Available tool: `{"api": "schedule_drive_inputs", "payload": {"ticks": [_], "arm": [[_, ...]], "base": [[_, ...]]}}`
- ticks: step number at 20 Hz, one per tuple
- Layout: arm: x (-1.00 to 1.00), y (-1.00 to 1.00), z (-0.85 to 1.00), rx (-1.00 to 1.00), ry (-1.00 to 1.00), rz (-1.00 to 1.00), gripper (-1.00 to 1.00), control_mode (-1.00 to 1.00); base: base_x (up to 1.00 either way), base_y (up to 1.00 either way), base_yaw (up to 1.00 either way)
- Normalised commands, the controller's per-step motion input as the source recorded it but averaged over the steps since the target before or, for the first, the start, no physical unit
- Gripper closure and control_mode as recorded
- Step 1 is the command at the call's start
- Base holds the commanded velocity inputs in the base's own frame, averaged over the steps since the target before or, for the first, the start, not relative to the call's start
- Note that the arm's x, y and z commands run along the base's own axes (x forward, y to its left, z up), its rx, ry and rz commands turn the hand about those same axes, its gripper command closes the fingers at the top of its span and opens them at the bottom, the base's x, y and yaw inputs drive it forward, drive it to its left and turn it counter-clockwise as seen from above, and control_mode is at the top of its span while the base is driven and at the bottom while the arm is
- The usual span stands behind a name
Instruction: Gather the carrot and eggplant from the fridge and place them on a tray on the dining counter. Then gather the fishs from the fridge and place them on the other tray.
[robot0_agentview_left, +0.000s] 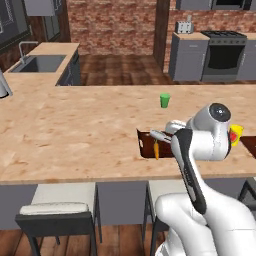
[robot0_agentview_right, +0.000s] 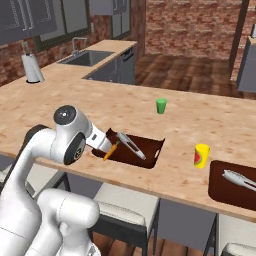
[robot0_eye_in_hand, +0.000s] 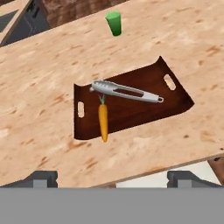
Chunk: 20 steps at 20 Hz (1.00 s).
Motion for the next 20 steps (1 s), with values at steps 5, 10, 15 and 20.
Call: {"api": "schedule_drive_inputs", "payload": {"ticks": [5, 10, 15, 20], "arm": [[-1.00, 0.00, 0.57, 0.00, 0.00, 0.00, -1.00, -1.00], [-0.90, 0.00, 0.33, -0.05, -0.08, -0.01, -1.00, -1.00], [-0.11, 0.01, 0.00, -0.01, -0.07, 0.00, -1.00, -1.00], [0.00, 0.00, 0.00, 0.00, 0.00, 0.00, -1.00, 1.00]], "base": [[0.00, 0.00, 0.00], [0.00, 0.00, 0.00], [0.00, 0.00, 0.00], [-0.07, -0.05, 0.00]]}}
